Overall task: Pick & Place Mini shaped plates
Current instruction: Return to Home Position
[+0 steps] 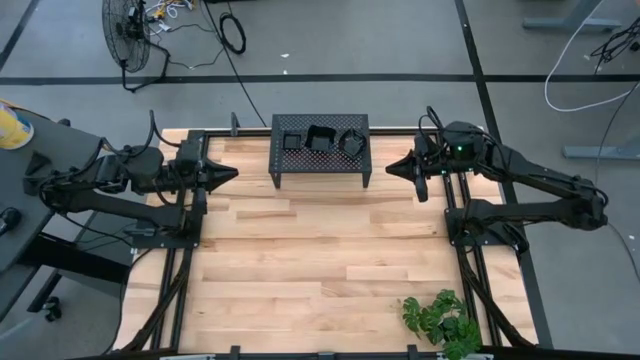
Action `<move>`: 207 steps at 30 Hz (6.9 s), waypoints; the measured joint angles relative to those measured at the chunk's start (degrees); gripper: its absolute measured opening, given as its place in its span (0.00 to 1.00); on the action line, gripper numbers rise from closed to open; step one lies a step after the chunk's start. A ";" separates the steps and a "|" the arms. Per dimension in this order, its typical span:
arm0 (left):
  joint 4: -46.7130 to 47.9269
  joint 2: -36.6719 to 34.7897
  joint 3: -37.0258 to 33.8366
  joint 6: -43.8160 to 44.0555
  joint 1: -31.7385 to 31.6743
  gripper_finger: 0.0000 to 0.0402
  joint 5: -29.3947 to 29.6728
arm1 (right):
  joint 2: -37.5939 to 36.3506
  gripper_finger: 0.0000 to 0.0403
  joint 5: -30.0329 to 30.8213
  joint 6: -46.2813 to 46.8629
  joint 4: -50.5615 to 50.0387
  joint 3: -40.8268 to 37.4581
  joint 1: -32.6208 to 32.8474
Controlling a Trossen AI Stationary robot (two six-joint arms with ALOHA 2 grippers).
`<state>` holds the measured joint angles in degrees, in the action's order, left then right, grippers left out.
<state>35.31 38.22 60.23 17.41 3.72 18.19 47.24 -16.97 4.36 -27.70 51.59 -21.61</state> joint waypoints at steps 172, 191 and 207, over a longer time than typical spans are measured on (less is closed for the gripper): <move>-0.07 0.02 0.02 0.00 -0.01 0.09 -0.01 | -44.98 0.07 19.52 -4.87 28.92 -50.62 26.08; -0.84 -0.30 0.02 -0.03 0.03 0.09 0.01 | -44.98 0.07 19.54 -4.93 28.93 -50.62 26.10; -33.34 -1.53 -22.58 -7.74 -0.03 0.09 -1.21 | -44.96 0.07 19.54 -4.92 28.94 -50.62 26.10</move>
<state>1.97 36.69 37.65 9.67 3.68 16.97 2.28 2.57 -0.56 1.23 0.97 4.49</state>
